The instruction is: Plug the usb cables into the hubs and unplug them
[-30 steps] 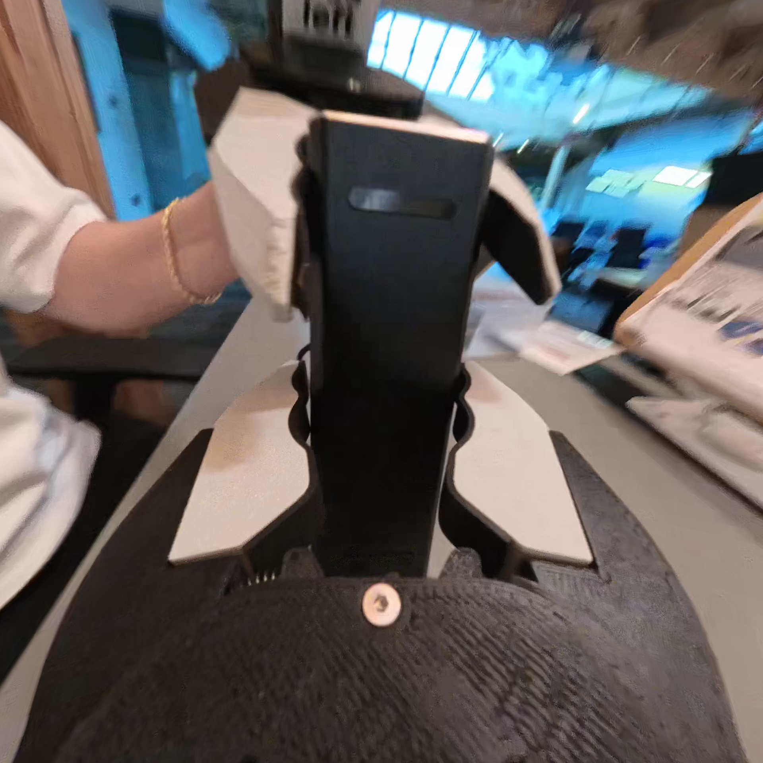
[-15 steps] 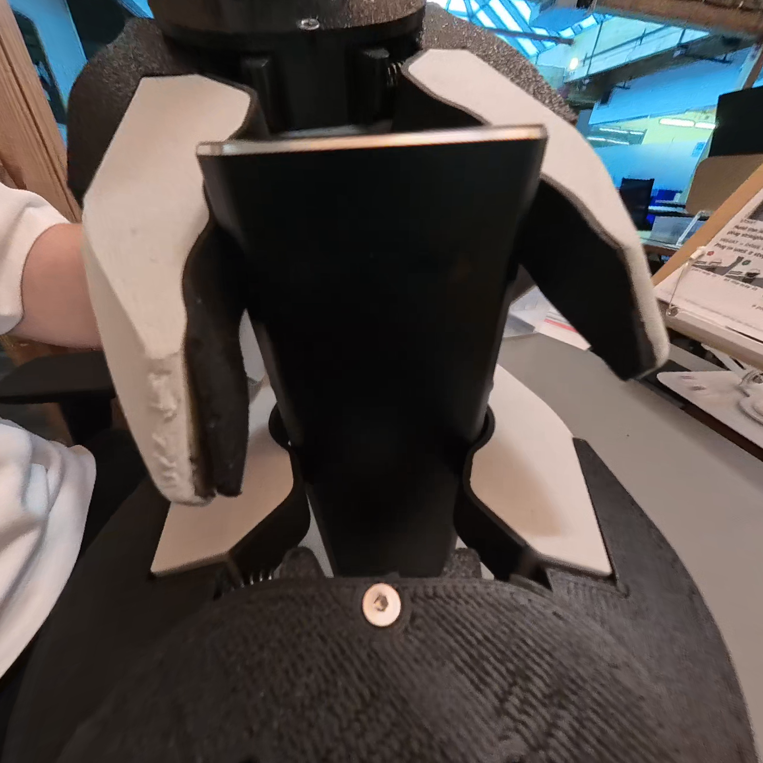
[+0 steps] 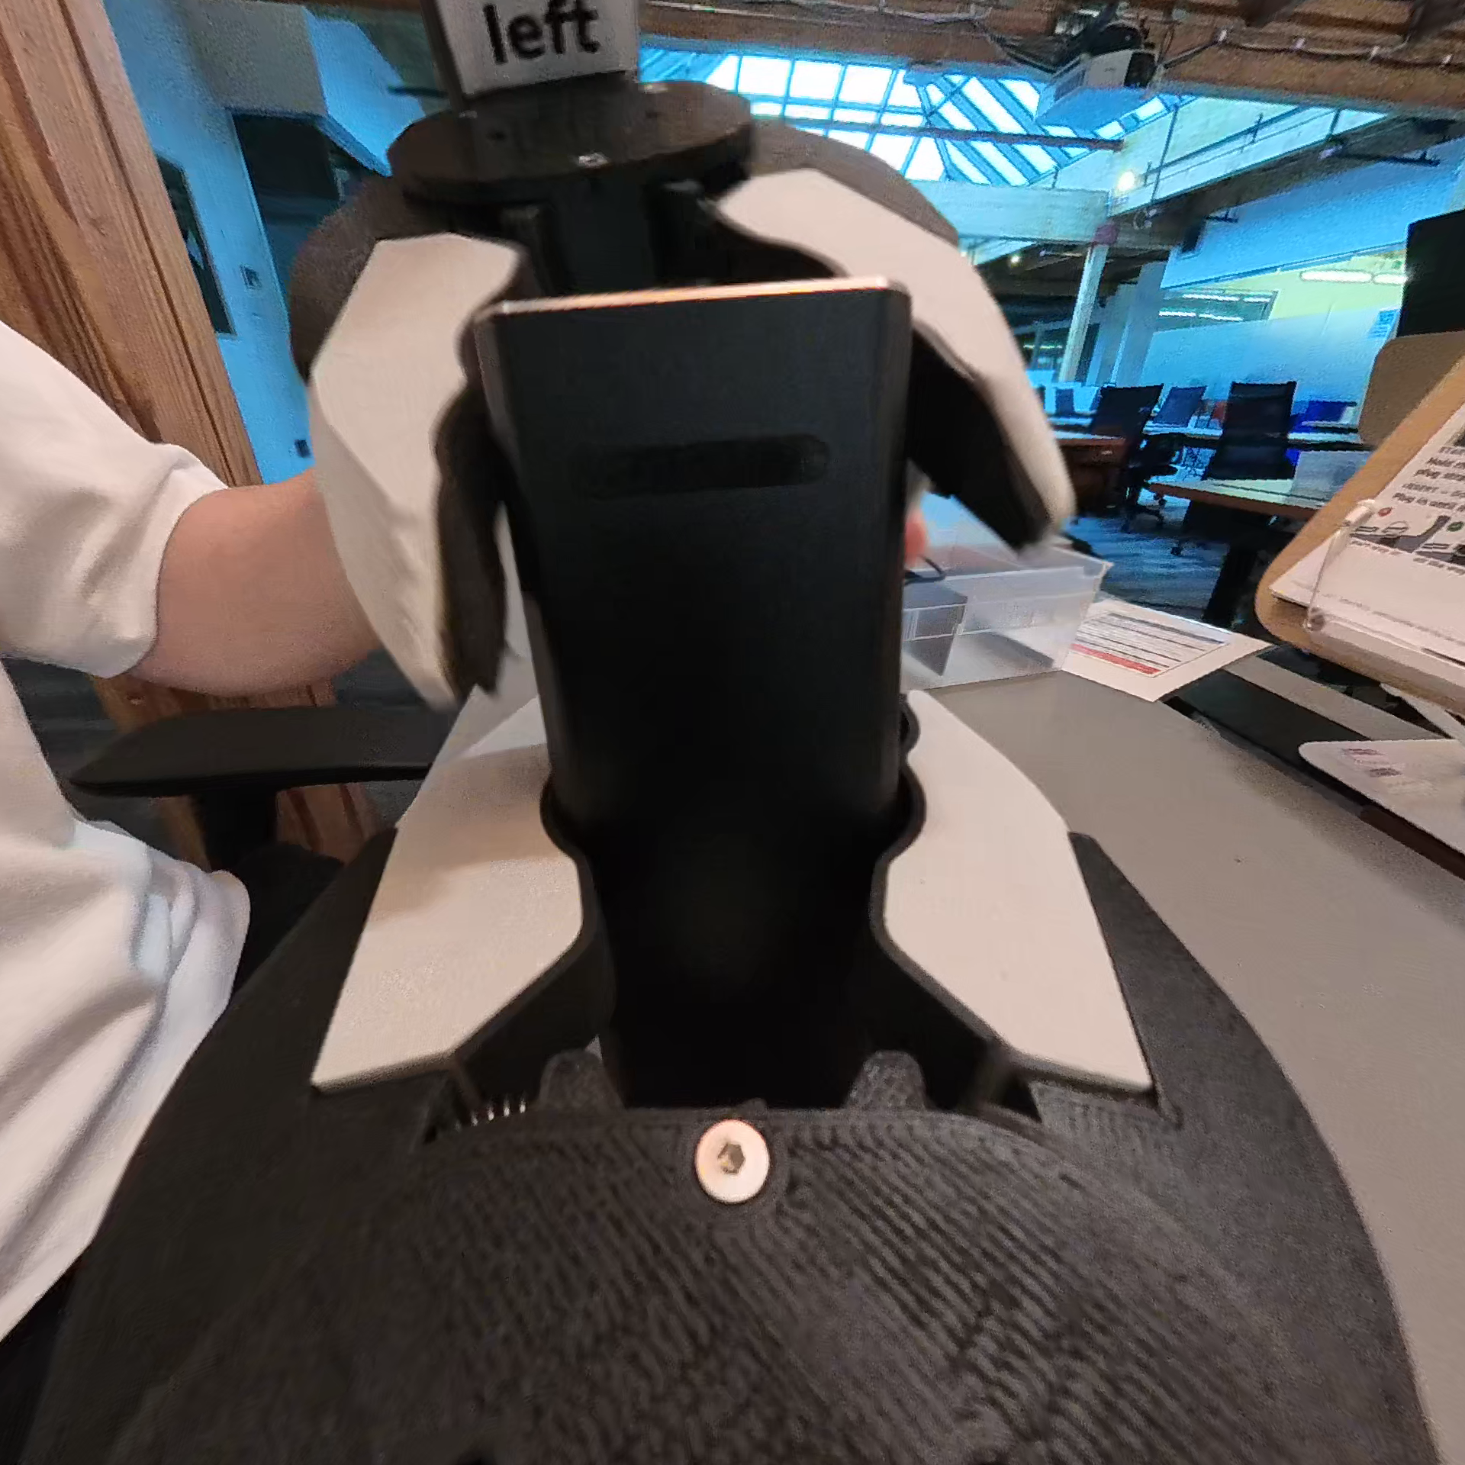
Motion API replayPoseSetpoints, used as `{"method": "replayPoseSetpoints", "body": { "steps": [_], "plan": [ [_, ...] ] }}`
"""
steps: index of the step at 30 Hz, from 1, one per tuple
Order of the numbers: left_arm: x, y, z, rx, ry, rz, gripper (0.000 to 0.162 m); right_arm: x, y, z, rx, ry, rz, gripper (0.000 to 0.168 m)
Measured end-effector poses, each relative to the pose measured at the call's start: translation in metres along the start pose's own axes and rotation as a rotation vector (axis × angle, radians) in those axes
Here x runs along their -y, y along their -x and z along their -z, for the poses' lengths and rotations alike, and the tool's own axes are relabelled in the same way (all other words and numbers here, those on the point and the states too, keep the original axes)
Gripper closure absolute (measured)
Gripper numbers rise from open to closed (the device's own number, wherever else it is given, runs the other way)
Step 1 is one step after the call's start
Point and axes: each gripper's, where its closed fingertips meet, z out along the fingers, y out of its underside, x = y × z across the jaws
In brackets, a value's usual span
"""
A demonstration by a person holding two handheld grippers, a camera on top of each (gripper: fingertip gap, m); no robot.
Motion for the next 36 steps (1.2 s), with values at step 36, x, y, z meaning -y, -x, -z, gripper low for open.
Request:
{"method": "replayPoseSetpoints", "body": {
  "steps": [36],
  "plan": [
    [-0.012, -0.007, 0.004, -0.025, 0.080, 0.055, 0.102, 0.001, 0.007, -0.006, 0.036, -0.029, 0.011, 0.095]
  ]
}}
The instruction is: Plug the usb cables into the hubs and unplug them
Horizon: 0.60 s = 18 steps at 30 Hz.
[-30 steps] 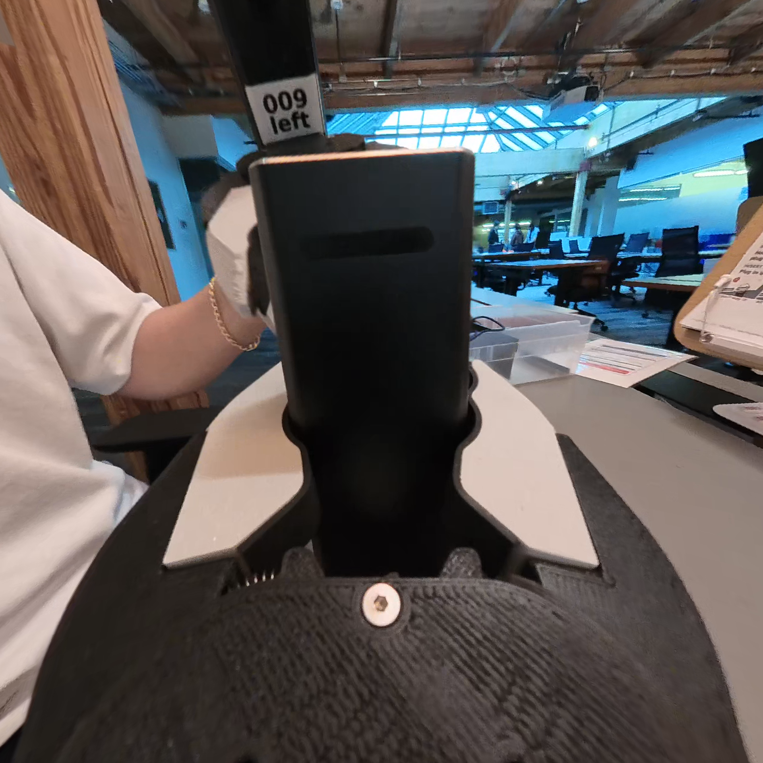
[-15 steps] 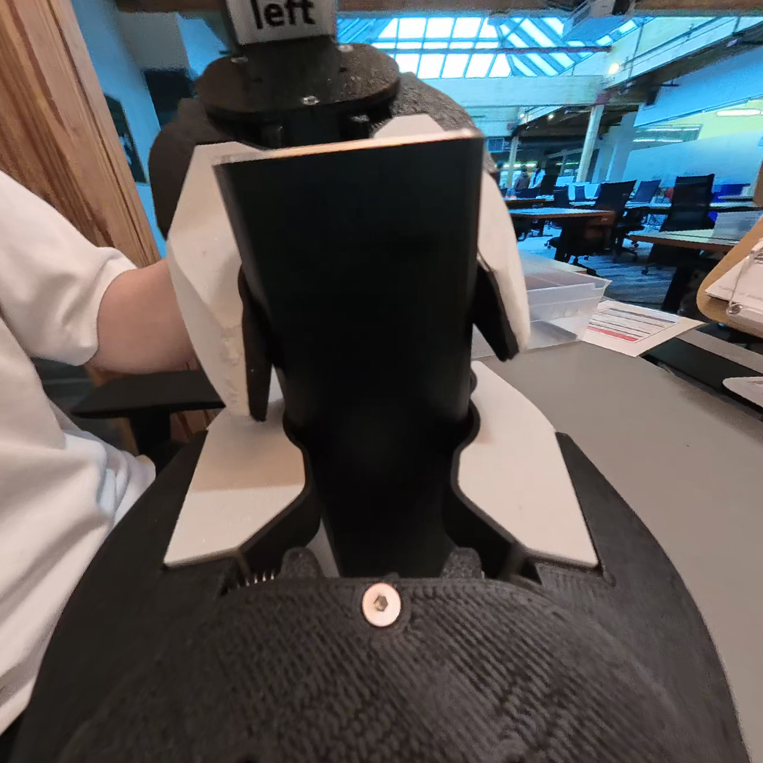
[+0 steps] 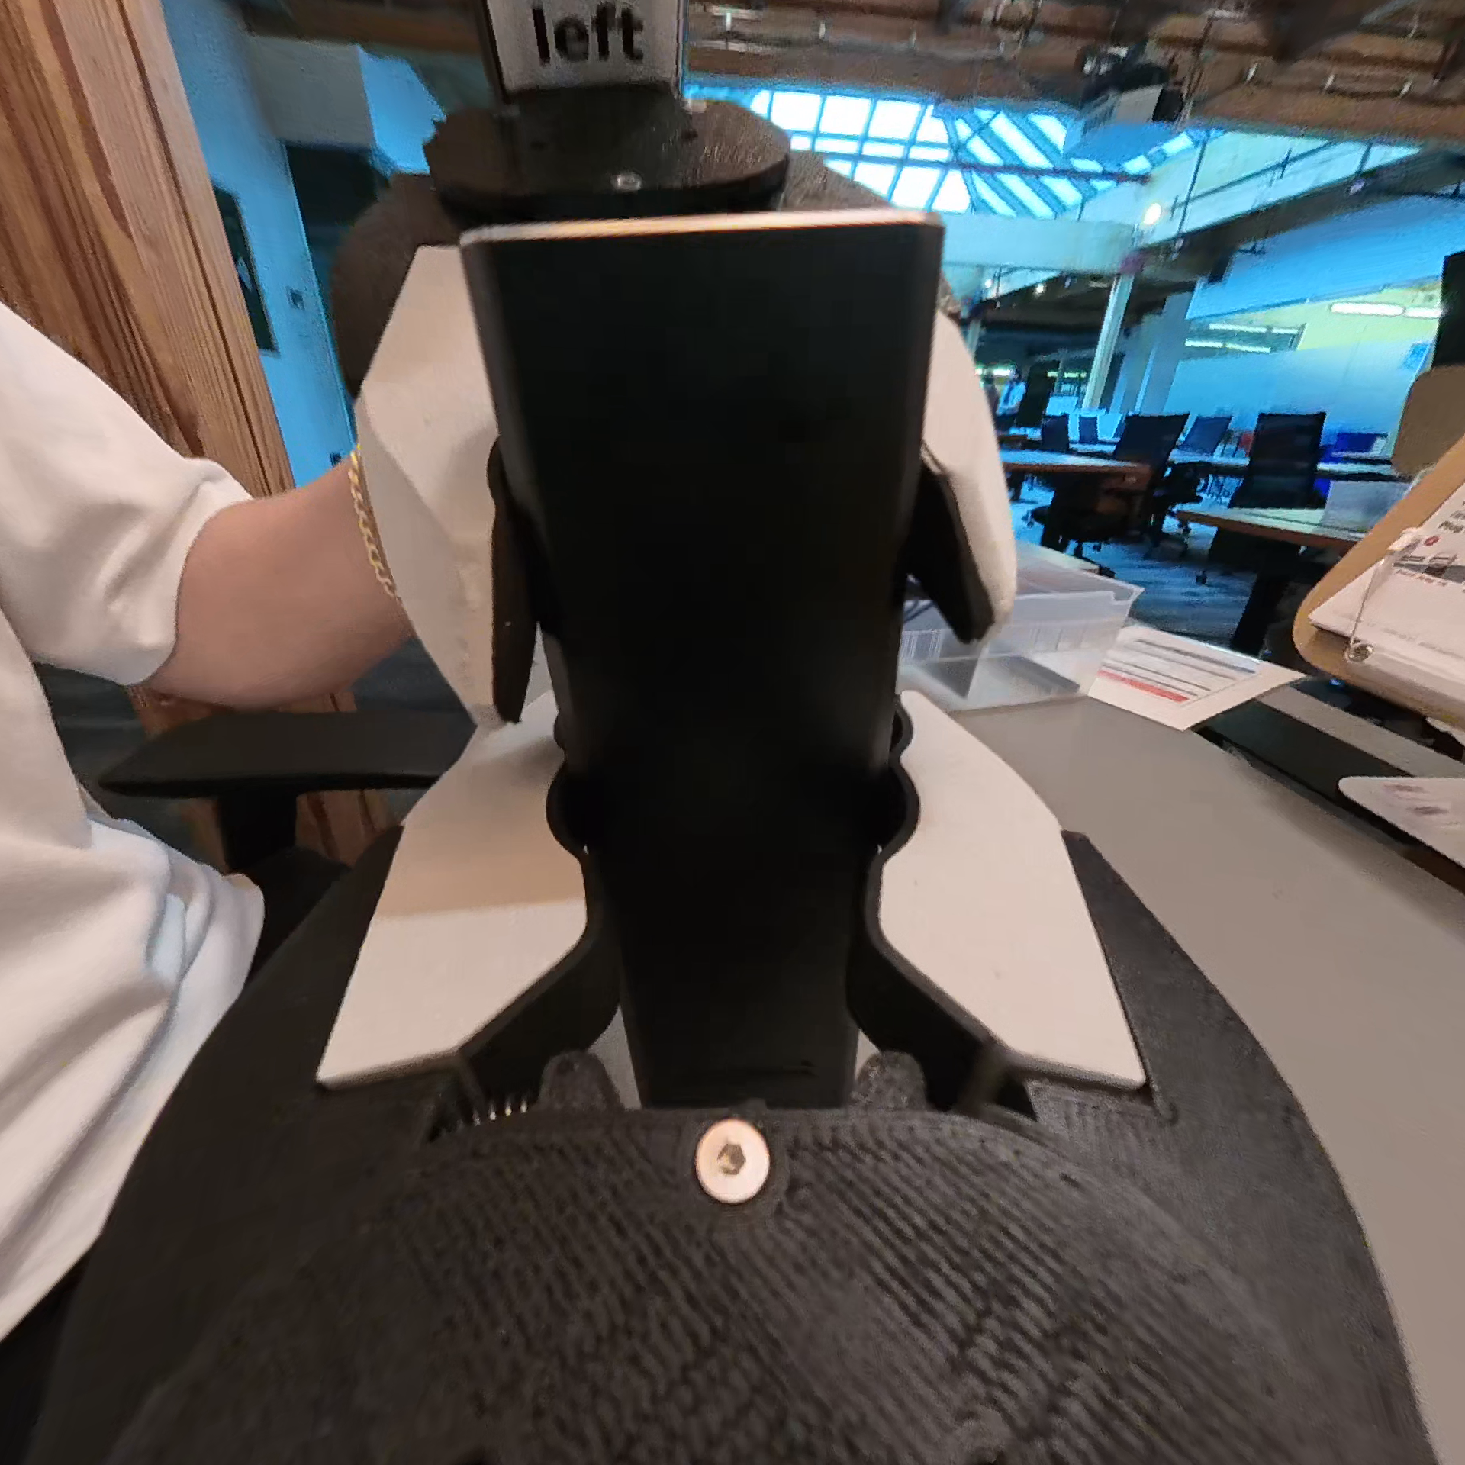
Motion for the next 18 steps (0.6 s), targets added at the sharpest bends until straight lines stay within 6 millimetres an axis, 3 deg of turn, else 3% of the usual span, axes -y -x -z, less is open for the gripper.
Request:
{"method": "replayPoseSetpoints", "body": {
  "steps": [3, 6, 9, 11, 14, 18],
  "plan": [
    [0.007, 0.000, 0.005, 0.031, -0.061, -0.003, 0.094, 0.003, -0.002, 0.003, 0.002, -0.036, -0.014, 0.095],
    [0.000, 0.004, 0.015, 0.084, -0.051, -0.013, 0.097, 0.009, -0.005, 0.010, 0.013, -0.098, -0.054, 0.095],
    [-0.008, 0.011, 0.031, 0.144, -0.047, 0.000, 0.113, 0.013, -0.004, 0.016, 0.031, -0.122, -0.059, 0.095],
    [-0.012, 0.012, 0.037, 0.144, -0.056, 0.022, 0.135, 0.014, -0.003, 0.017, 0.031, -0.109, -0.046, 0.095],
    [-0.010, 0.009, 0.039, 0.135, -0.087, 0.032, 0.146, 0.015, 0.002, 0.015, 0.052, -0.101, -0.037, 0.095],
    [-0.013, 0.005, 0.034, 0.115, -0.064, 0.051, 0.146, 0.017, 0.006, 0.010, 0.063, -0.113, -0.026, 0.095]
  ]
}}
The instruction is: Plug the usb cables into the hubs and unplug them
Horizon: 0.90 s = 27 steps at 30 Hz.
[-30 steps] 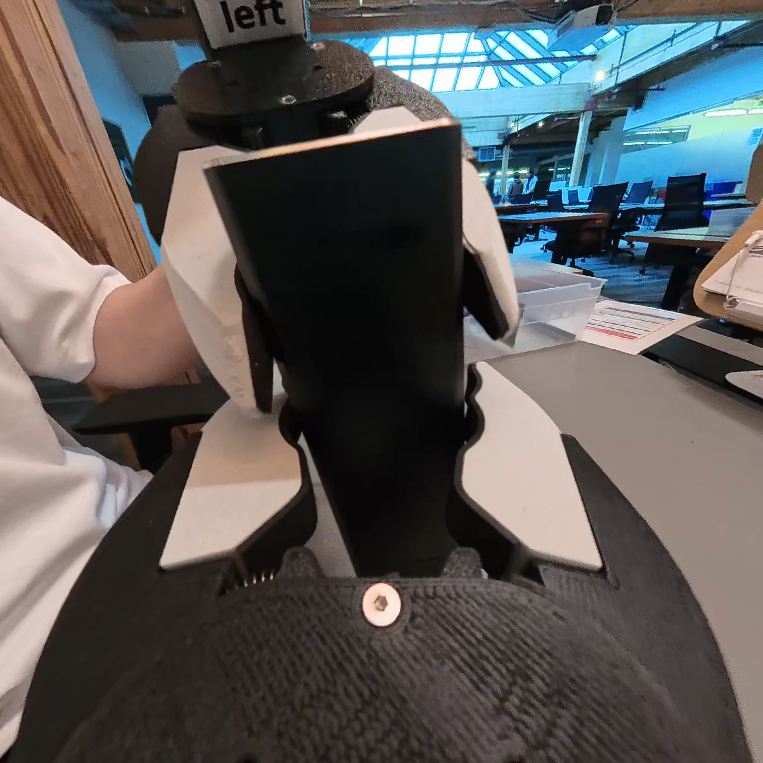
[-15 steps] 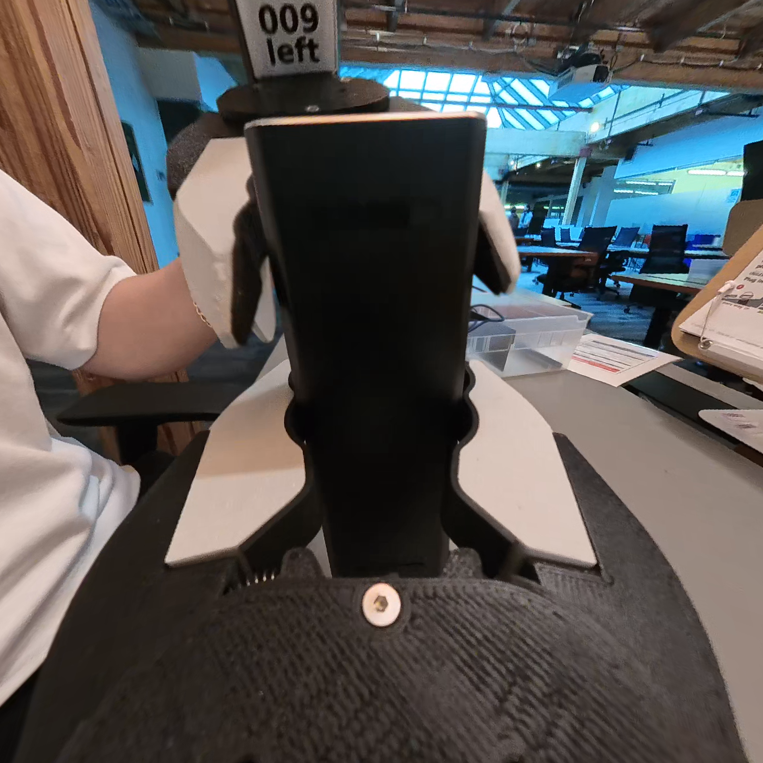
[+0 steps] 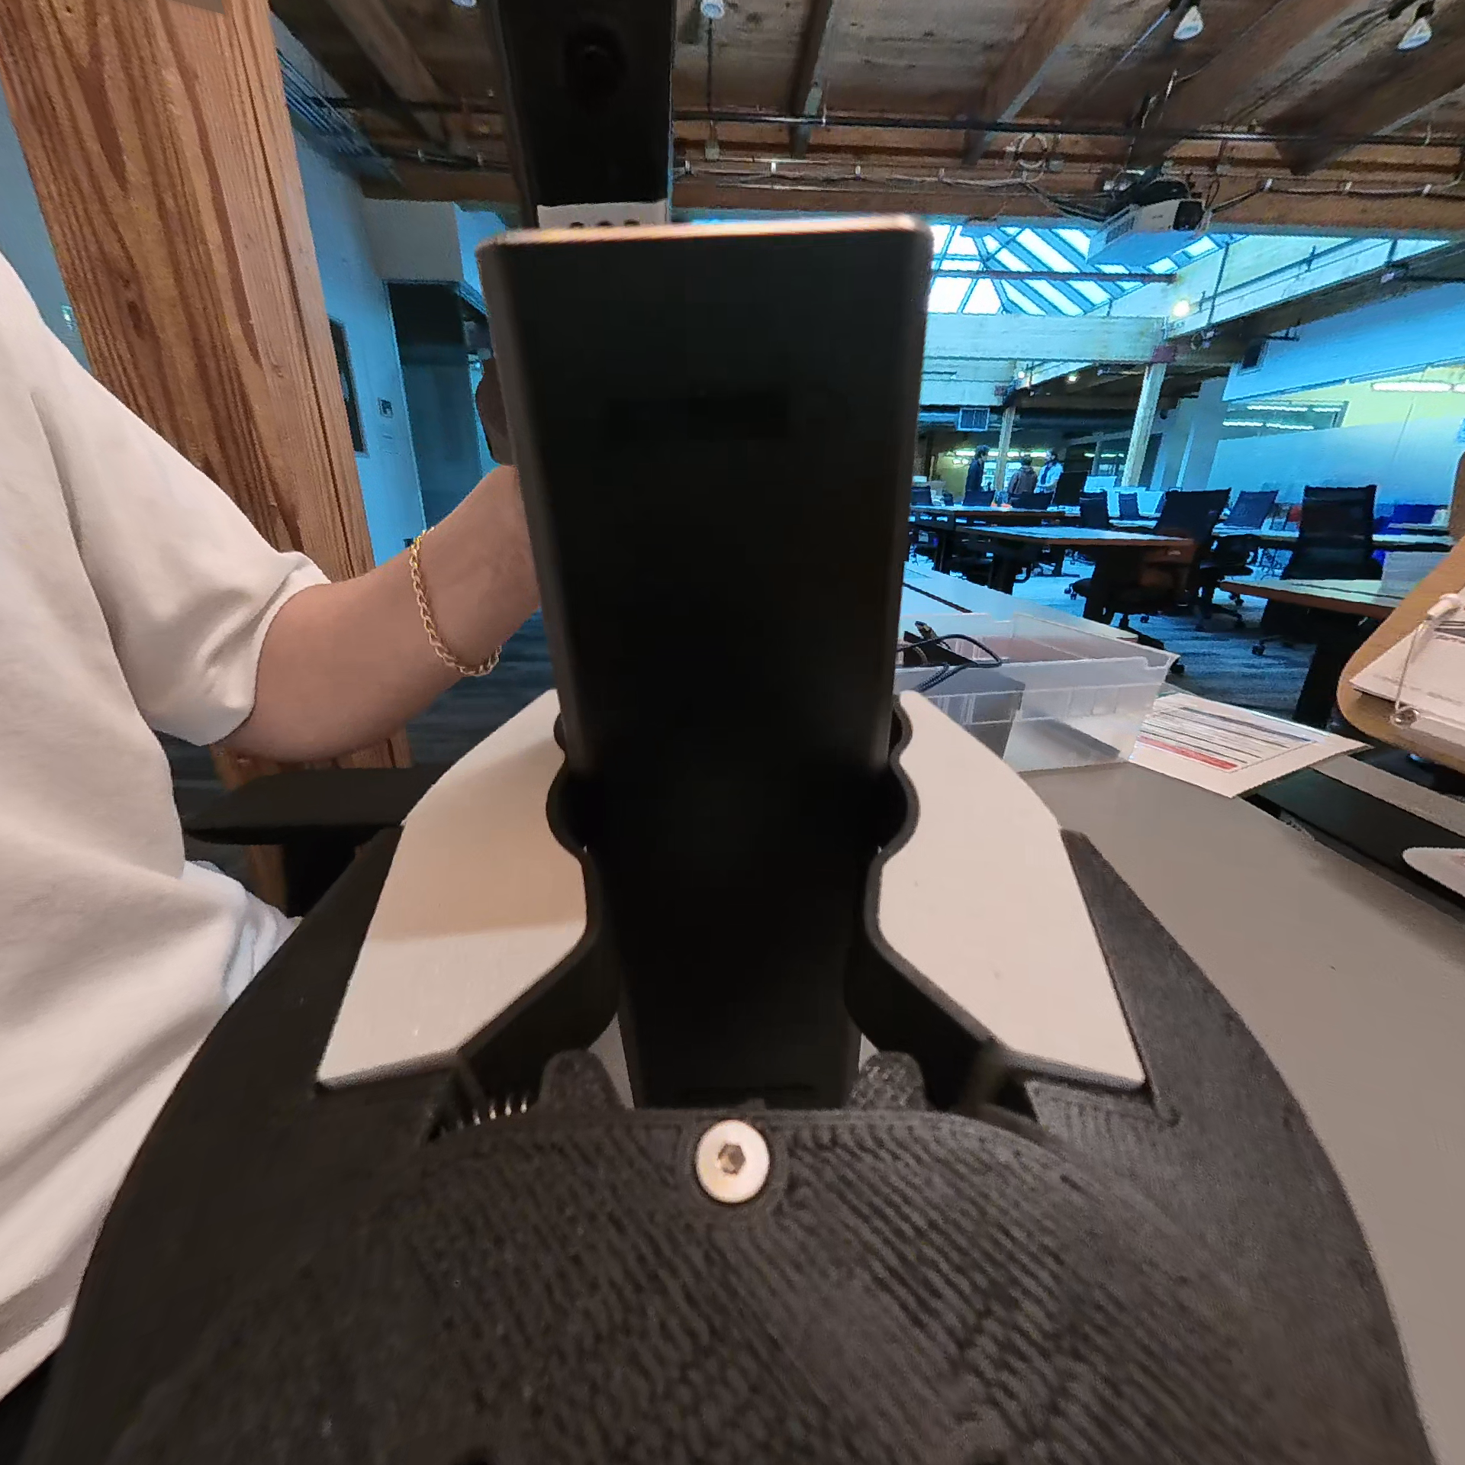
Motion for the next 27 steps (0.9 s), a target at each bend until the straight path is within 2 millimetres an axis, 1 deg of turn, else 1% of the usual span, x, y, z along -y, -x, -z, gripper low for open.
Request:
{"method": "replayPoseSetpoints", "body": {
  "steps": [2, 7, 9, 11, 12, 14, 18, 21, 22, 24, 27],
  "plan": [
    [0.001, 0.000, -0.001, 0.010, -0.009, 0.015, 0.149, 0.001, 0.001, 0.000, 0.003, -0.010, 0.002, 0.095],
    [0.003, -0.002, 0.001, 0.010, -0.033, 0.046, 0.148, 0.007, 0.003, 0.001, 0.023, -0.056, -0.003, 0.095],
    [0.001, -0.003, 0.003, 0.012, -0.028, 0.043, 0.148, 0.007, 0.002, 0.002, 0.021, -0.071, -0.012, 0.095],
    [-0.002, -0.003, 0.004, 0.017, -0.012, 0.047, 0.143, 0.009, 0.000, 0.003, 0.012, -0.090, -0.018, 0.096],
    [-0.003, -0.002, 0.003, 0.019, -0.010, 0.048, 0.145, 0.009, 0.000, 0.004, 0.015, -0.096, -0.023, 0.096],
    [-0.002, -0.002, 0.001, 0.023, -0.018, 0.054, 0.150, 0.005, 0.002, 0.001, 0.022, -0.065, -0.013, 0.096],
    [0.000, -0.002, 0.002, 0.011, -0.036, 0.050, 0.151, 0.004, 0.006, -0.001, 0.038, -0.047, -0.018, 0.096],
    [0.000, -0.006, 0.002, -0.009, -0.019, 0.000, 0.151, -0.012, 0.010, -0.009, 0.038, 0.082, 0.020, 0.096],
    [0.003, -0.007, 0.001, -0.012, -0.022, -0.016, 0.151, -0.015, 0.012, -0.013, 0.037, 0.095, 0.030, 0.096],
    [0.004, -0.006, 0.003, -0.006, 0.012, -0.049, 0.152, -0.011, 0.014, -0.017, 0.056, 0.046, -0.009, 0.096],
    [-0.011, -0.004, 0.003, -0.003, 0.138, -0.093, 0.151, -0.029, 0.009, -0.016, 0.025, 0.169, 0.032, 0.096]
  ]
}}
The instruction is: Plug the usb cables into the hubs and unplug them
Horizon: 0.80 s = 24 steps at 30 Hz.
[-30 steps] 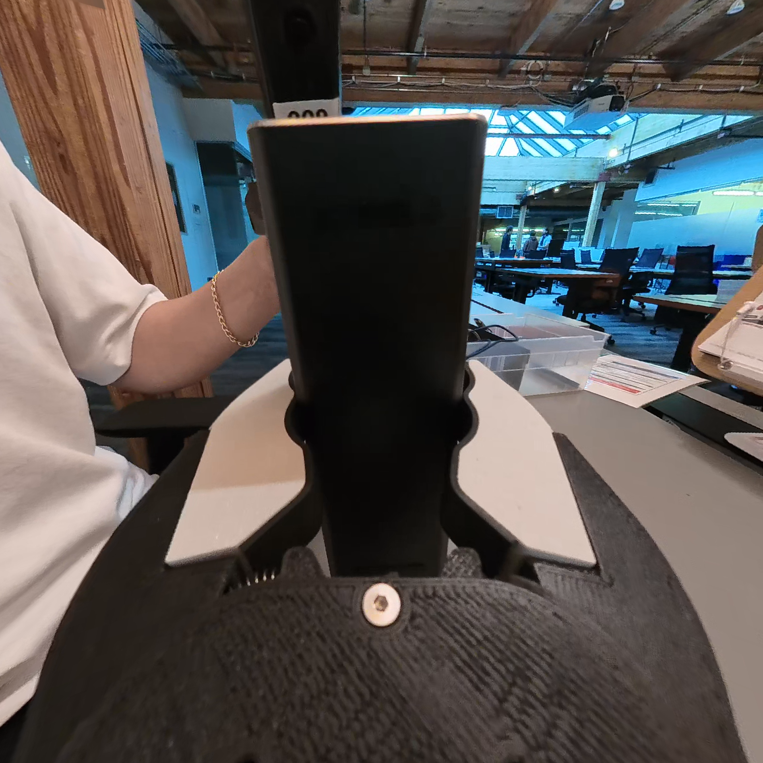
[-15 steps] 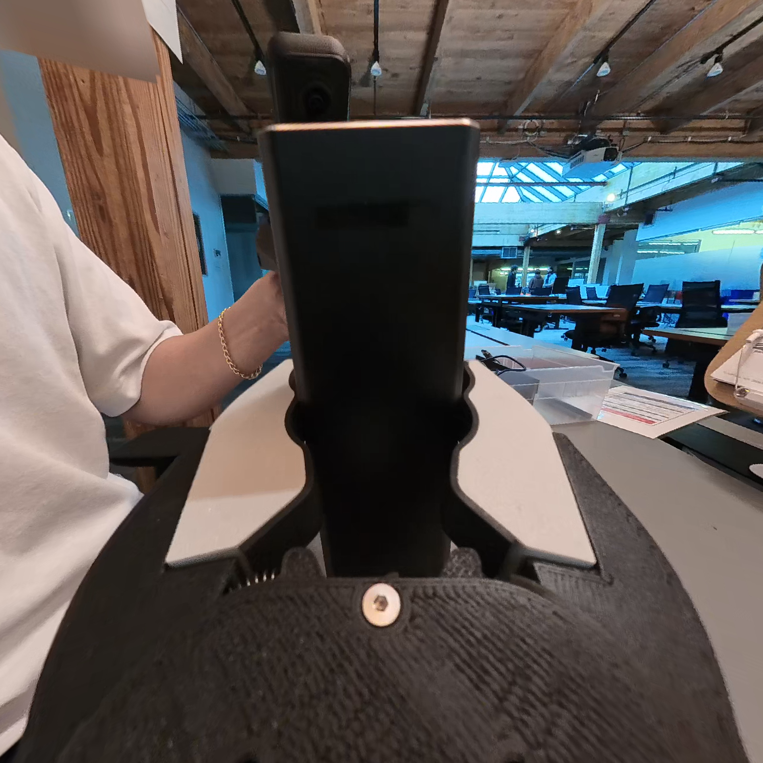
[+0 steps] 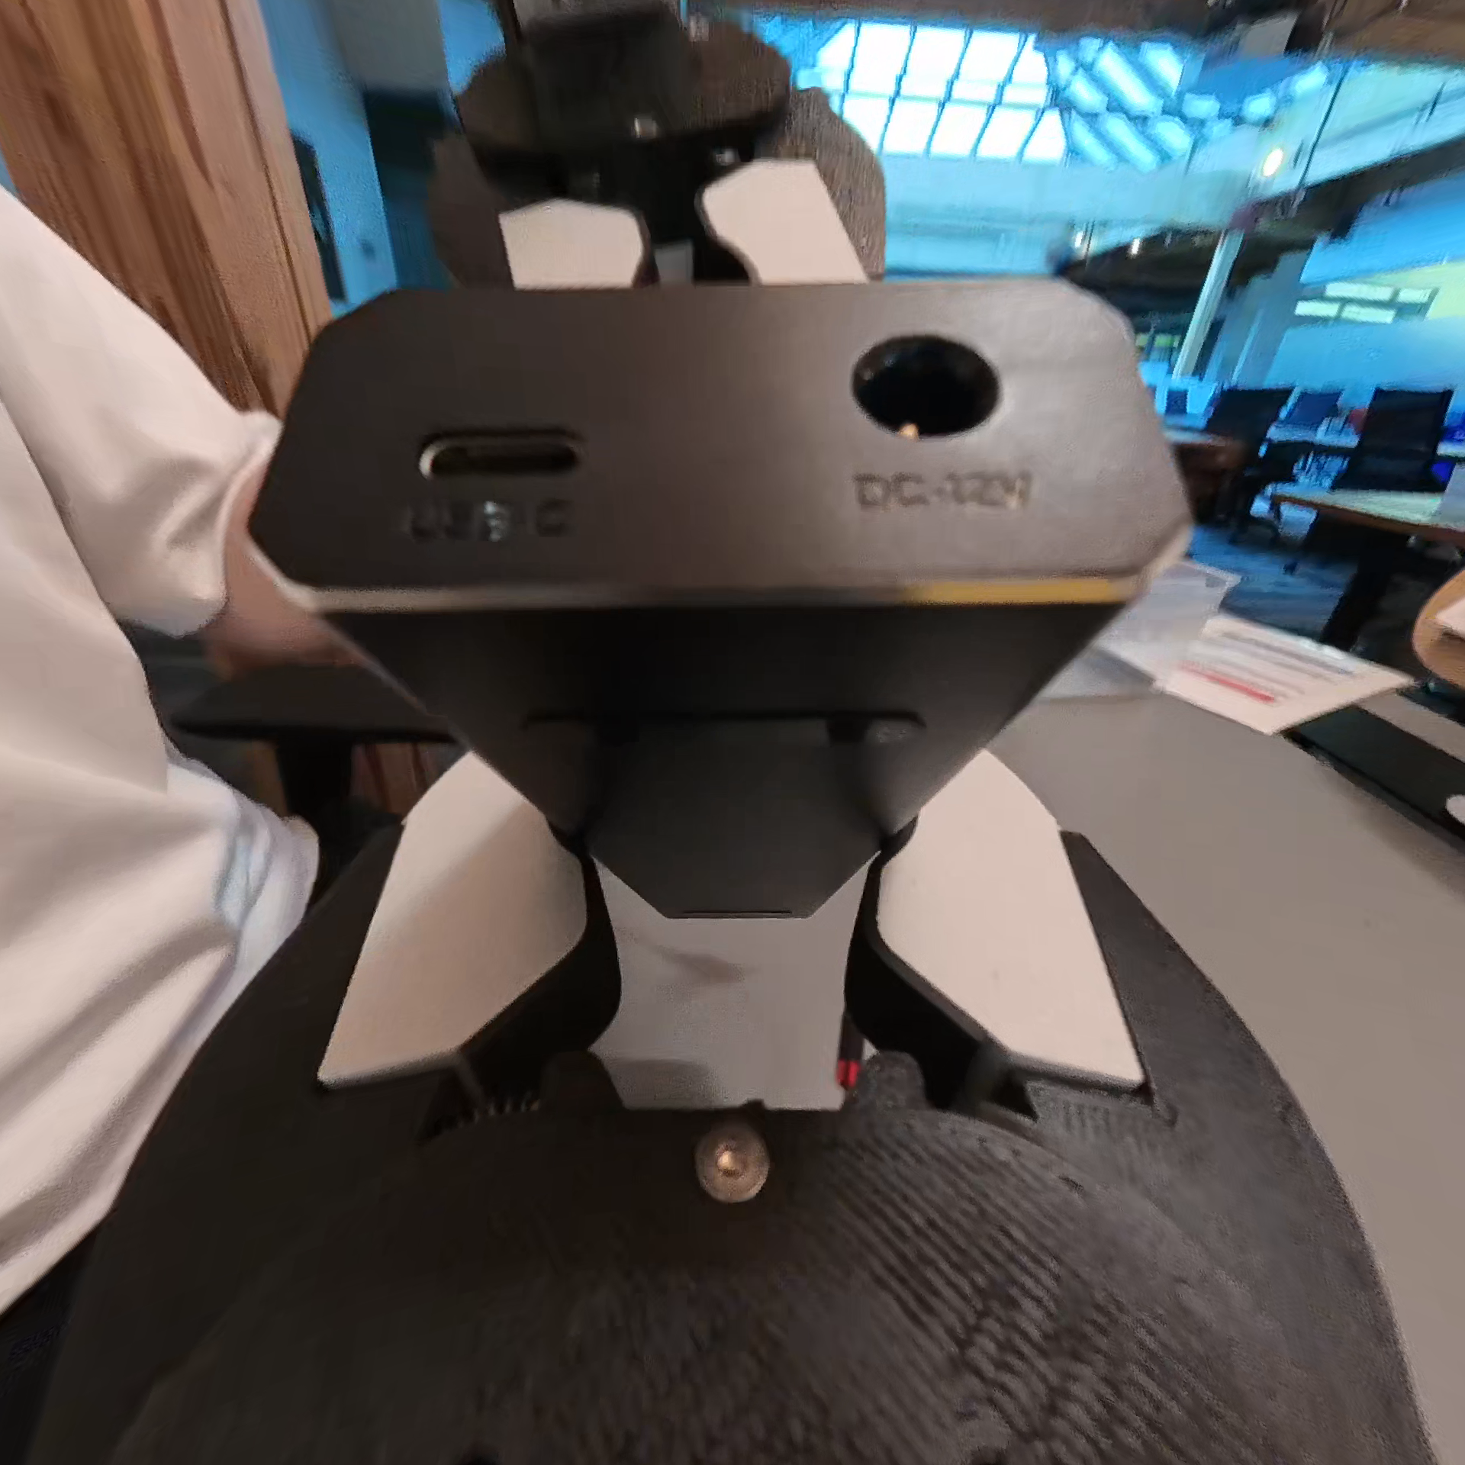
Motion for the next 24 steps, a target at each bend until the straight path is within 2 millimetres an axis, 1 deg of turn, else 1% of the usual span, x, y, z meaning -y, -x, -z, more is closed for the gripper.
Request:
{"method": "replayPoseSetpoints", "body": {
  "steps": [8, 10, 15, 18, 19, 20, 21, 22, 24],
  "plan": [
    [-0.020, -0.002, -0.005, -0.058, 0.101, -0.027, 0.151, -0.023, 0.002, -0.004, 0.011, 0.135, 0.006, 0.096],
    [-0.024, -0.002, -0.007, -0.063, 0.117, -0.028, 0.151, -0.026, 0.002, -0.004, 0.013, 0.138, -0.001, 0.097],
    [-0.023, -0.001, -0.009, -0.083, 0.067, 0.018, 0.151, -0.025, 0.000, -0.004, 0.014, 0.112, -0.018, 0.097],
    [-0.027, 0.000, -0.015, -0.056, 0.044, 0.036, 0.151, -0.034, -0.006, 0.002, -0.019, 0.174, 0.018, 0.097],
    [-0.026, 0.001, -0.016, -0.043, 0.021, 0.038, 0.151, -0.033, -0.008, 0.003, -0.030, 0.172, 0.019, 0.097],
    [-0.024, 0.003, -0.015, -0.025, -0.011, 0.031, 0.150, -0.029, -0.011, 0.004, -0.043, 0.144, 0.018, 0.097],
    [-0.019, 0.007, -0.011, 0.016, -0.055, 0.021, 0.143, -0.022, -0.013, 0.007, -0.055, 0.108, 0.009, 0.097],
    [-0.012, 0.014, -0.005, 0.075, -0.118, 0.016, 0.133, -0.017, -0.017, 0.011, -0.073, 0.092, -0.001, 0.096],
    [0.007, 0.027, 0.021, 0.173, -0.286, 0.054, 0.125, -0.013, -0.027, 0.025, -0.136, 0.096, 0.008, 0.096]
  ]
}}
